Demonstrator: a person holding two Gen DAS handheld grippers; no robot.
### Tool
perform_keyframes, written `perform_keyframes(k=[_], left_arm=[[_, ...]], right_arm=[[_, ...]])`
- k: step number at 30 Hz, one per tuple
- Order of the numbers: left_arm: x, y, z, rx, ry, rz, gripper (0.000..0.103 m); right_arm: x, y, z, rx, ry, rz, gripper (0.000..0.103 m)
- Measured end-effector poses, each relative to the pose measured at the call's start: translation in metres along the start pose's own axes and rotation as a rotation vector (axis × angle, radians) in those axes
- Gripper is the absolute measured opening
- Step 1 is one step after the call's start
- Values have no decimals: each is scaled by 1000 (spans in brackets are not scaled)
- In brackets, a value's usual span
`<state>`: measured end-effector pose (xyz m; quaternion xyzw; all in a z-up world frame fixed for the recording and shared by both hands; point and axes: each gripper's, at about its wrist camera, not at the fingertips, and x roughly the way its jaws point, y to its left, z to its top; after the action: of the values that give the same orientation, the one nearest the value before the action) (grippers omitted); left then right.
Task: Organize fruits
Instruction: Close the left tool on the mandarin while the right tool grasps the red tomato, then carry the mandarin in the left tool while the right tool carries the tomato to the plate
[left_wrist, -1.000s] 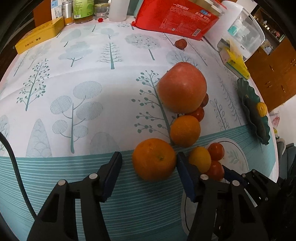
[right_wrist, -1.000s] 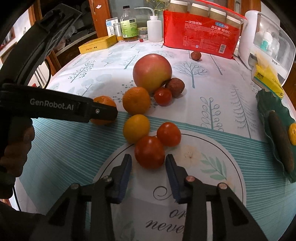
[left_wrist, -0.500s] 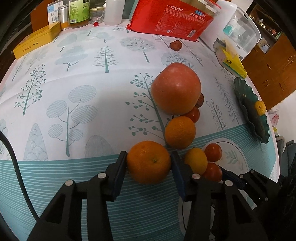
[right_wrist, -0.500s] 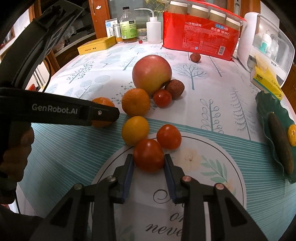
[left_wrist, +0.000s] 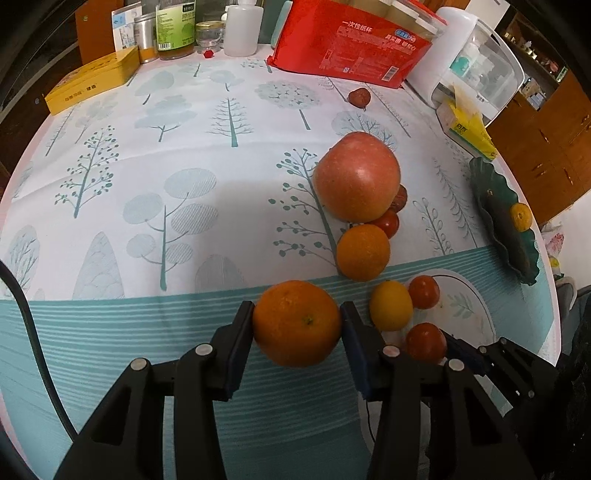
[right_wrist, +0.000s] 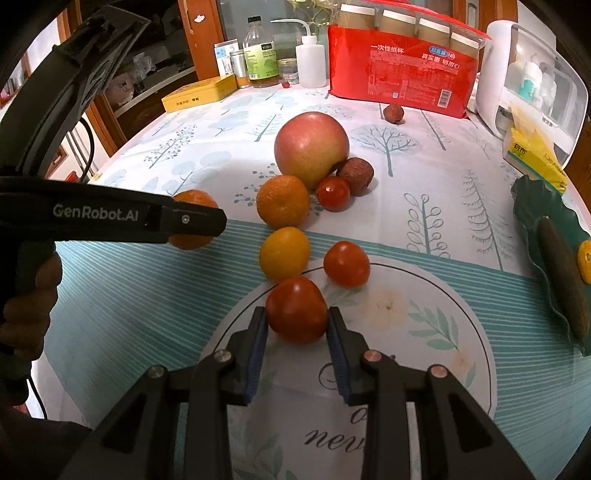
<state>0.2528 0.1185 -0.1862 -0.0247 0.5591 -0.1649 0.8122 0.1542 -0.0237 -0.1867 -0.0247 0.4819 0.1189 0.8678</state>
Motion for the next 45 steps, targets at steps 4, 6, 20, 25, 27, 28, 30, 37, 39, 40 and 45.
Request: perform_keyframes(k=[4, 6, 20, 25, 27, 28, 30, 37, 39, 40, 45], left_arm=[[-11, -3, -9, 1, -3, 0, 45], [-15, -7, -14, 1, 0, -1, 45], [-43, -40, -59, 8, 0, 16, 45], [-51, -59, -69, 14, -3, 21, 45], [-53, -69, -72, 19, -6, 19, 45], [-54, -75, -73, 22, -8, 17, 45], [-55, -87, -74, 25, -10, 13, 45], [-56, -140, -71, 55, -33, -7, 45], [-55, -157, -70, 61, -41, -13, 45], [-55, -163, -69, 63, -43, -16, 45], [-51, -200, -63, 67, -59, -24, 45]], right_arm=[[-7, -2, -3, 18, -11, -1, 32], [-10, -4, -4, 29, -12, 0, 32], [-46, -35, -26, 103, -47, -10, 32], [-56, -52, -42, 151, -28, 0, 32], [-60, -59, -47, 162, -24, 4, 32], [-64, -65, -50, 166, -21, 1, 32], [-70, -74, -56, 173, -19, -7, 32], [-93, -118, -71, 211, -17, -23, 32], [-100, -134, -75, 217, -19, -30, 32], [-101, -139, -76, 218, -19, -32, 32], [-116, -176, -82, 212, -24, -44, 32]])
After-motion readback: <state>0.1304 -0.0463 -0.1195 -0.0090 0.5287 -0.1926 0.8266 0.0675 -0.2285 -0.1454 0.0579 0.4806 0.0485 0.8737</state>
